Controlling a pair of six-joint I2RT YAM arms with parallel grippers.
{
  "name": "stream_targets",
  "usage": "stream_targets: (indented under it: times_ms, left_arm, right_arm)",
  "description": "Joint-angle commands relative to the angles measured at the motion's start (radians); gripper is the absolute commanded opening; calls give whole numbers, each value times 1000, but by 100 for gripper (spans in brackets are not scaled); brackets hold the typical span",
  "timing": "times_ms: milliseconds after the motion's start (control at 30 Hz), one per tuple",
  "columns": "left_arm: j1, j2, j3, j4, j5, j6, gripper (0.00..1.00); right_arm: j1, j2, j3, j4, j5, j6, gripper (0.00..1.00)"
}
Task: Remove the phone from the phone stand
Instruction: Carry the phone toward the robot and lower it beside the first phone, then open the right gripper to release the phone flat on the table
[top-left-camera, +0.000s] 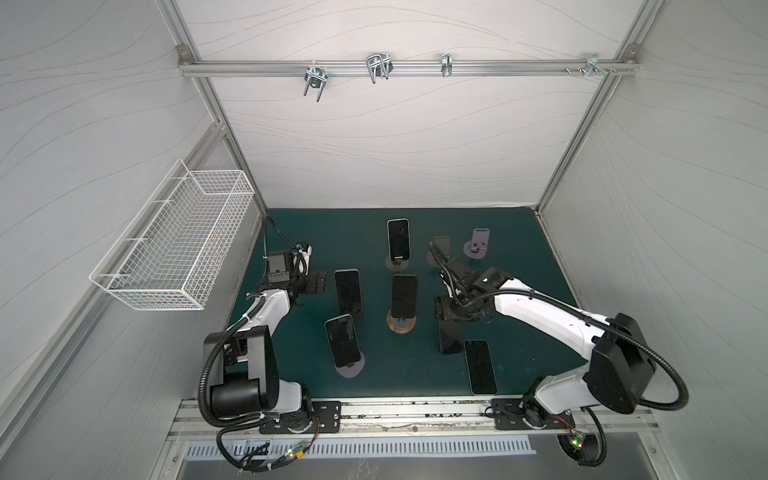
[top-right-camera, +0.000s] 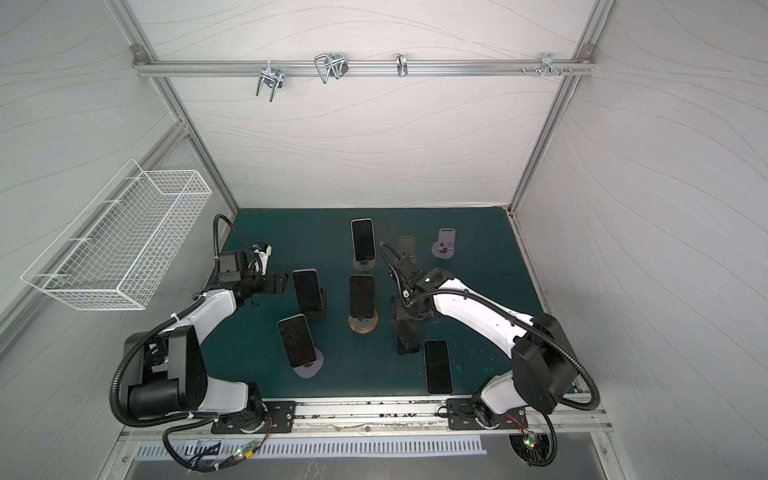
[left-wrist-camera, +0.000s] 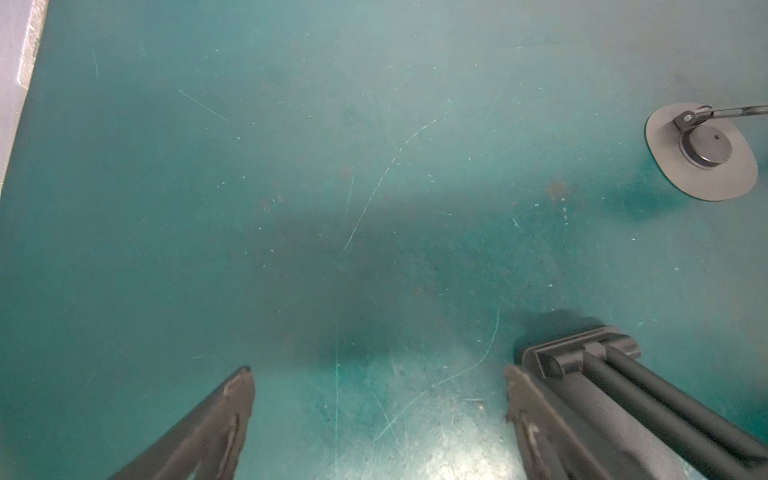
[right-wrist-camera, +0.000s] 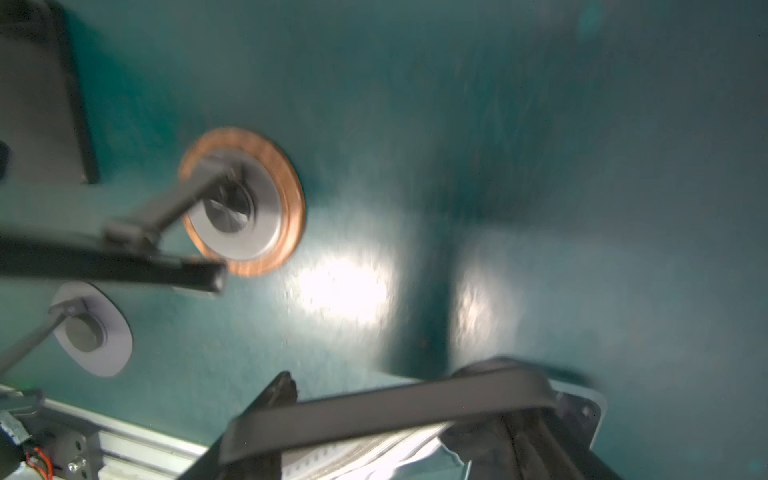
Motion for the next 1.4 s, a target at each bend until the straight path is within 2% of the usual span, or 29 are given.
stream_targets:
  times_ms: [0, 167, 333, 767, 1367]
  left_arm:
    - [6, 10, 45, -1, -4, -2, 95]
    - [8, 3, 39, 3, 4, -1, 95]
    - [11, 3, 40, 2, 4, -3, 95]
    - [12, 15, 52, -8, 4, -6, 95]
    - [14, 18, 56, -13, 5, -7, 95]
  right_arm:
    - [46, -35, -32, -70, -44, 172, 69]
    - [126, -3, -28, -127, -4, 227, 70]
    - [171, 18, -56, -127, -38, 283, 71]
    - [213, 84, -115, -80, -57, 349, 71]
    - [209, 236, -44, -69, -27, 290, 73]
